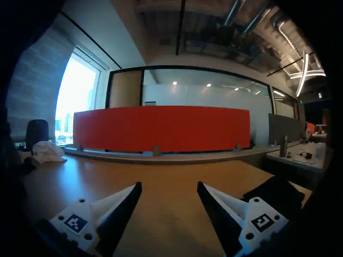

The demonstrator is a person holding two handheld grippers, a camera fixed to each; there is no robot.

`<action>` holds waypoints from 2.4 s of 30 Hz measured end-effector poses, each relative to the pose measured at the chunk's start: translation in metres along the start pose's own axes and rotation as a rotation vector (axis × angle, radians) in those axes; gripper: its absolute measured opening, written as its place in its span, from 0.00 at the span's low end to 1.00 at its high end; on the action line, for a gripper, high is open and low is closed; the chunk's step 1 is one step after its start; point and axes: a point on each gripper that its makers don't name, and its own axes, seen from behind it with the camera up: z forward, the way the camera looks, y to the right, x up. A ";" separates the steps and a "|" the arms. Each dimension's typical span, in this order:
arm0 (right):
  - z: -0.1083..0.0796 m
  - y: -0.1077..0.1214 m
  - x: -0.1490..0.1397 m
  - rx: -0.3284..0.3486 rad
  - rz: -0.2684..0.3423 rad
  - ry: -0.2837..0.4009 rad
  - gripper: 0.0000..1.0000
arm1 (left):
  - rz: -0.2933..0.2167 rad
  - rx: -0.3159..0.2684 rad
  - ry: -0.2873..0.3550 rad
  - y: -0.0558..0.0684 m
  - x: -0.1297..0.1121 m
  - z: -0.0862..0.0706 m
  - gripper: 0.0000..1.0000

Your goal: Fold towel

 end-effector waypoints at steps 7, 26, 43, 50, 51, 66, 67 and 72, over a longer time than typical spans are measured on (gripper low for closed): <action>-0.001 -0.001 0.000 0.003 -0.001 0.000 1.00 | 0.000 0.000 0.000 0.000 0.000 0.000 0.93; 0.000 0.000 -0.001 0.000 -0.001 0.000 1.00 | 0.000 0.000 0.000 0.000 0.000 0.000 0.93; -0.001 -0.001 0.001 0.000 -0.001 -0.001 1.00 | -0.001 0.000 0.000 -0.001 -0.001 0.000 0.93; 0.000 0.000 0.000 0.000 -0.001 -0.001 1.00 | -0.001 0.000 0.001 -0.002 -0.002 0.001 0.93; 0.000 0.000 0.000 0.000 -0.001 -0.001 1.00 | -0.001 0.000 0.001 -0.002 -0.003 0.001 0.93; 0.000 0.000 0.000 0.000 -0.001 -0.001 1.00 | -0.002 0.000 0.002 -0.001 -0.006 0.002 0.93; 0.000 0.000 0.000 0.000 -0.001 -0.001 1.00 | -0.002 0.000 0.001 -0.001 -0.007 0.002 0.93; -0.001 0.000 0.000 0.000 -0.001 -0.001 1.00 | -0.003 0.000 0.001 -0.001 -0.007 0.002 0.93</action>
